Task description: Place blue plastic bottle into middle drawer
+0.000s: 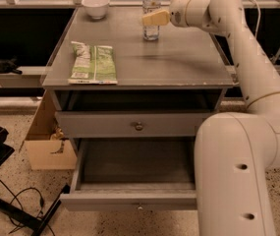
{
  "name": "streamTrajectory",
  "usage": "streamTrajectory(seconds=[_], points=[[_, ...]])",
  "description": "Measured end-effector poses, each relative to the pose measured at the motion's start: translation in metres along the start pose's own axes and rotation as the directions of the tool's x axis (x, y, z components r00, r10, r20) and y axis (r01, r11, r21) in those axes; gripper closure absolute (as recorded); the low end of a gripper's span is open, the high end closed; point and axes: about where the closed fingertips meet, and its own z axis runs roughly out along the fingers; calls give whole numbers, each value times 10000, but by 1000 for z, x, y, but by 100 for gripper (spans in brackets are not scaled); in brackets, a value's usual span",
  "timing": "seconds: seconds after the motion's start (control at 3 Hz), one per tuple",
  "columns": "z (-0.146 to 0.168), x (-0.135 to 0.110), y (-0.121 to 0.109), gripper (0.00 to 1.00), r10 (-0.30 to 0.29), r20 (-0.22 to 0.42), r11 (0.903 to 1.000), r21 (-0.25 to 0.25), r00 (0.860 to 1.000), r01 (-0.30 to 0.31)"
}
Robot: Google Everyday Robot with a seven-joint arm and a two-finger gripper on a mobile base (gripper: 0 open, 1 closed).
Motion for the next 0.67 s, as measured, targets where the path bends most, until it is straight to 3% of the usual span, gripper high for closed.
streamTrajectory(seconds=[0.33, 0.67], points=[[24, 8, -7, 0, 301, 378, 9994, 183, 9988, -308], [44, 10, -12, 19, 402, 1130, 9989, 205, 9928, -427]])
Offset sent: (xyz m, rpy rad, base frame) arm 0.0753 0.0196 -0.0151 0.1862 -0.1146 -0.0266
